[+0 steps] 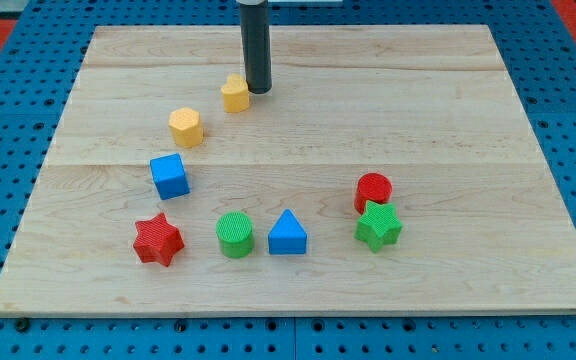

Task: Nudge the yellow heart left a bit

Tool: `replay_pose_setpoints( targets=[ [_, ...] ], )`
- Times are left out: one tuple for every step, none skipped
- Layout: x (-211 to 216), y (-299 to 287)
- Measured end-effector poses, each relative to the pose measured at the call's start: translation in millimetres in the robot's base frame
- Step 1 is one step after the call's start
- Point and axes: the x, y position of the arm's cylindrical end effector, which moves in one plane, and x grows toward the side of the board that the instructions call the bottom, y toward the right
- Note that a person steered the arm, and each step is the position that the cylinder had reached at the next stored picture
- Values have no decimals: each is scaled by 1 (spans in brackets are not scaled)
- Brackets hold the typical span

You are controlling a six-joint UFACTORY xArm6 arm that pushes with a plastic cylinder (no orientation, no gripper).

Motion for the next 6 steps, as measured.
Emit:
replay_pose_setpoints(
  targets=[
    [0,22],
    [0,-15],
    [0,-37],
    [5,-11],
    [33,19],
    [26,-23]
  ],
)
